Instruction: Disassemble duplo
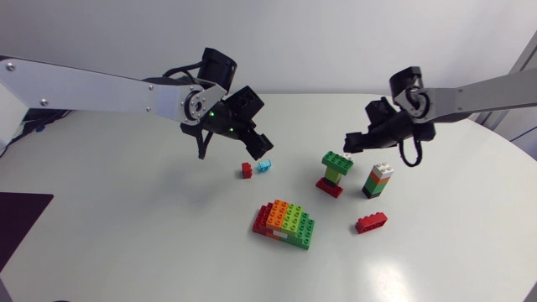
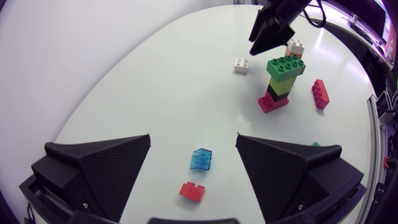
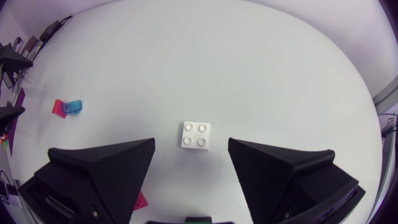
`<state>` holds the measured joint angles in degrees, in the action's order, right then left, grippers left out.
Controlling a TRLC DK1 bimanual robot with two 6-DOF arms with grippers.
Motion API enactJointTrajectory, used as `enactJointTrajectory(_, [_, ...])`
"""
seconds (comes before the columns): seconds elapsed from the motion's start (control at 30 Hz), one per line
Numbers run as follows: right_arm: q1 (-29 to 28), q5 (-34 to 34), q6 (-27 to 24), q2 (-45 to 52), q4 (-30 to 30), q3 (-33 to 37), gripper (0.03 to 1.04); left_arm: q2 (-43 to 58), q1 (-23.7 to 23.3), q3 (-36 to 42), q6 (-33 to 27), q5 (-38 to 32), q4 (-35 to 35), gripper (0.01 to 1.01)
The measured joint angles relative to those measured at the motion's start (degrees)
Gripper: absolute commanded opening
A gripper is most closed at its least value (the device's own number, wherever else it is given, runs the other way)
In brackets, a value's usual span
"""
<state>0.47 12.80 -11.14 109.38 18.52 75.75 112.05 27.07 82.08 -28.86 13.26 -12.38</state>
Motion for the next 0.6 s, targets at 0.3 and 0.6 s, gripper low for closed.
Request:
enactJointTrajectory(0.3, [-2.34, -4.04, -4.20, -20.48, 4.28, -12.87, 0.89, 0.00, 0.81, 0.00, -0.02, 0.24, 0.85, 0.970])
enactJointTrajectory(0.6, [-1.75, -6.47, -5.20, -21.33, 5.33, -20.22, 0.89, 0.00, 1.46, 0.00, -0.04, 0.46, 0.85, 0.970])
